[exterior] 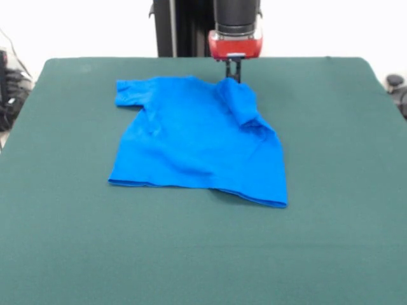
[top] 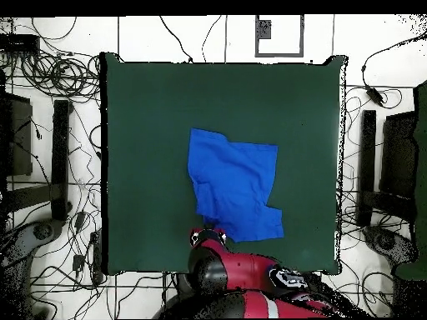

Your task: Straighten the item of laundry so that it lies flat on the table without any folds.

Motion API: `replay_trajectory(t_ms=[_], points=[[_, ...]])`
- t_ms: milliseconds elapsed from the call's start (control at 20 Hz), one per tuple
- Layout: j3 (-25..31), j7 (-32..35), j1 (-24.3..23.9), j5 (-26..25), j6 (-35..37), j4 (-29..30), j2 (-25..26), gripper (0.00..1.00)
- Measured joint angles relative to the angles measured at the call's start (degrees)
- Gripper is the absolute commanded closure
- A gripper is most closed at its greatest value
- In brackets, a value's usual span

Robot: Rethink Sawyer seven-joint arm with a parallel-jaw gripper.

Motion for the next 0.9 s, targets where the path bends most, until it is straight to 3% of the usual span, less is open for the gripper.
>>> replay_trajectory(t_ms=[400,900], points=[[0.2,0.0,-4.5,-4.9,0.0,-0.5,0.3,1.0],[0.4,0.0,-7.1,-7.4,0.0,-1.6,1.2,1.0]])
